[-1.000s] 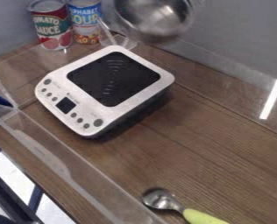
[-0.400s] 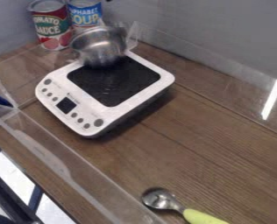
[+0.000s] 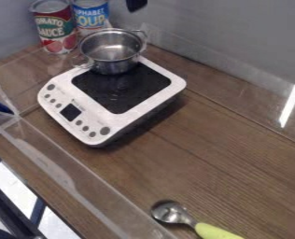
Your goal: Put silver pot on the white and black stove top
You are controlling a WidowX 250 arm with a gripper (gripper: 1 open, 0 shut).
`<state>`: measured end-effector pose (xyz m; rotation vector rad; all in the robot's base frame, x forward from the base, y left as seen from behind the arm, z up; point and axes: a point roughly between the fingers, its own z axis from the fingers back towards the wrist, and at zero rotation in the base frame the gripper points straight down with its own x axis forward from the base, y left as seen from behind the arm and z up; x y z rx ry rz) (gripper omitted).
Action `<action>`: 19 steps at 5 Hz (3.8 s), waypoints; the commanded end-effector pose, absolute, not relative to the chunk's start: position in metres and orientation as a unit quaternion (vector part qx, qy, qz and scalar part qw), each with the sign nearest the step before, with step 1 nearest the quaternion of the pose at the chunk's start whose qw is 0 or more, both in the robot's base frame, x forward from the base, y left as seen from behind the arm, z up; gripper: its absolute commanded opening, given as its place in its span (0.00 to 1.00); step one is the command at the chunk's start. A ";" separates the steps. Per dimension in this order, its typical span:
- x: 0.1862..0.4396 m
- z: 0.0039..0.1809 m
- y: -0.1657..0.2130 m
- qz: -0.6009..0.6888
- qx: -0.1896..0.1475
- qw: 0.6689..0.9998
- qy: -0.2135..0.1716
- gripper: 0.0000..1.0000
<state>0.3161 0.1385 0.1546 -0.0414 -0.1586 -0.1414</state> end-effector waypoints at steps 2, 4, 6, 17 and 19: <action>0.314 0.145 0.140 -0.073 -0.002 0.994 -0.085 1.00; 0.313 0.125 0.146 -0.065 0.005 0.995 -0.071 1.00; 0.331 0.114 0.168 -0.109 0.016 0.992 -0.057 1.00; 0.368 0.081 0.138 -0.192 -0.032 0.978 -0.074 1.00; 0.384 0.106 0.125 -0.208 -0.043 0.974 -0.077 1.00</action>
